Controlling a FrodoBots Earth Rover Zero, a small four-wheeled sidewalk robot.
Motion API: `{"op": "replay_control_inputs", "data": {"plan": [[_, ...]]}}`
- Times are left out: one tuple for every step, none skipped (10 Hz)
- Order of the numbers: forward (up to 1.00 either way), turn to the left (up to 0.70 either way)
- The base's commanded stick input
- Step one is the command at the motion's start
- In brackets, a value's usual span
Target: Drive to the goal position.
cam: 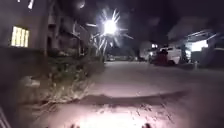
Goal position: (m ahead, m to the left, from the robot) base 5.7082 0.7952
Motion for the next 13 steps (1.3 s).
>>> {"op": "replay_control_inputs", "data": {"plan": [[0.7,-0.09],[0.7,-0.17],[0.7,-0.25],[0.7,-0.34],[0.7,-0.19],[0.7,0.0],[0.7,0.0],[0.7,0.0],[0.7,0.0],[0.7,0.0],[0.7,0.0],[0.7,0.0],[0.7,0.0]]}}
